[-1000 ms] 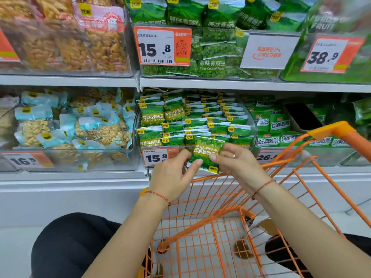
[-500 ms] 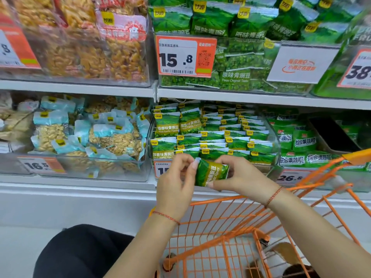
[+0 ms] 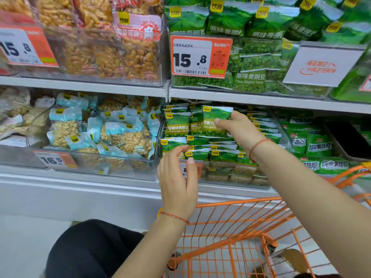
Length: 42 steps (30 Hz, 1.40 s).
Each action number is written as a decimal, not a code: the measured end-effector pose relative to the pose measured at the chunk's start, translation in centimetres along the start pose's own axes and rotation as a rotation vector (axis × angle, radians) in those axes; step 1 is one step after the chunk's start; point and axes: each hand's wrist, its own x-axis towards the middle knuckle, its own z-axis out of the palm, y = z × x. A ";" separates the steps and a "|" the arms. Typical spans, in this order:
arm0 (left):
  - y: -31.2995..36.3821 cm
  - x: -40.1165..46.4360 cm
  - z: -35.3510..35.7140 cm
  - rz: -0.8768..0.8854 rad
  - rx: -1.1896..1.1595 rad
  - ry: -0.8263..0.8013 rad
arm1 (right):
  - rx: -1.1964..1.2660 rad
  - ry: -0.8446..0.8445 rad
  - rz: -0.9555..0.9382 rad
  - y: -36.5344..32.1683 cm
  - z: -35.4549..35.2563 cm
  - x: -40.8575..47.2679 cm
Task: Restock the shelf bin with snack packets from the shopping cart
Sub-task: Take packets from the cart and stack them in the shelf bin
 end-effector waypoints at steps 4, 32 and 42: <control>-0.3 0.1 0.1 0.010 0.020 -0.004 | 0.030 0.042 0.006 -0.4 0.9 2.8; -0.4 0.0 0.2 0.039 0.024 -0.077 | -0.561 0.198 0.018 0.8 2.4 3.9; -0.4 0.1 0.1 0.011 0.016 -0.097 | -0.440 0.196 -0.106 -0.5 2.3 5.2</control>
